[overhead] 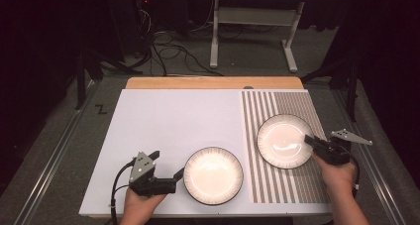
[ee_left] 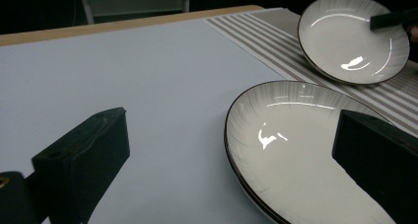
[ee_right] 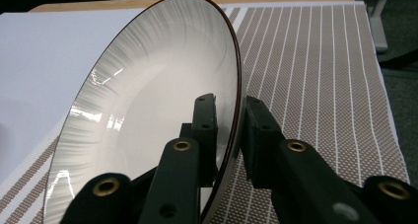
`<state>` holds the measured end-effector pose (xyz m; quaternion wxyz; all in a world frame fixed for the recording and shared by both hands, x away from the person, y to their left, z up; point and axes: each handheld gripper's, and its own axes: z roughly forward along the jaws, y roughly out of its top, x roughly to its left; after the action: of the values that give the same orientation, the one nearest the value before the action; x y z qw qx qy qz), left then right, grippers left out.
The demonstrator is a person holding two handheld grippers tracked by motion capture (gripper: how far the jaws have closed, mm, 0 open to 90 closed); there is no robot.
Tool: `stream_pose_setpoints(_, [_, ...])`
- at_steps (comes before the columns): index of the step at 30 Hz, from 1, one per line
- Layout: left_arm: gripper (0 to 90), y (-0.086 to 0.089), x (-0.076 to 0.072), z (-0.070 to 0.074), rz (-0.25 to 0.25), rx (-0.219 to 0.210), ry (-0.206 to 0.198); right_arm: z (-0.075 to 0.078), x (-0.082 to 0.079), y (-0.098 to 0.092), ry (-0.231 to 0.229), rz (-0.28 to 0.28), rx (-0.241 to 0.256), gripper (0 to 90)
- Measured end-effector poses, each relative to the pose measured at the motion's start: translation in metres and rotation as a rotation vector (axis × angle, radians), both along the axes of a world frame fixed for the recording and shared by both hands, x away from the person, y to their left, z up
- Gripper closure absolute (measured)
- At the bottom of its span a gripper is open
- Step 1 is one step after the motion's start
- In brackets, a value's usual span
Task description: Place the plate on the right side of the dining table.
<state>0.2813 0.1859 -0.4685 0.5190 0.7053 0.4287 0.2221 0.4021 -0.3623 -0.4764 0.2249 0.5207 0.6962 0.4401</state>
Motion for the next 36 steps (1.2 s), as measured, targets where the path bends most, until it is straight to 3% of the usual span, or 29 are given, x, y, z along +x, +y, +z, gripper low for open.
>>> stream_pose_setpoints(4, [2.8, 0.008, -0.004, 0.003, 0.012, 0.001, -0.014, -0.005, 0.002, -0.004, 0.013, -0.007, 0.026, 78.4])
stream_pose_setpoints(12, [3.1, 0.008, 0.002, -0.003, 0.025, -0.003, 0.01, -0.007, 0.005, -0.004, 0.023, -0.018, 0.012, 77.1])
stream_pose_setpoints(18, [3.1, 0.008, 0.0, -0.002, 0.036, 0.014, -0.011, -0.01, 0.008, -0.006, 0.049, -0.042, 0.01, 76.4])
stream_pose_setpoints(21, [2.7, 0.009, -0.001, -0.001, 0.046, 0.027, -0.02, -0.012, 0.01, -0.007, 0.056, -0.058, -0.016, 76.5])
stream_pose_setpoints(29, [2.7, 0.013, -0.001, -0.001, 0.056, 0.011, -0.016, -0.017, 0.013, -0.008, 0.098, -0.087, -0.053, 74.8])
stream_pose_setpoints(36, [2.7, 0.015, -0.001, -0.002, 0.062, 0.009, -0.012, -0.017, 0.012, -0.008, 0.104, -0.091, -0.078, 64.4])
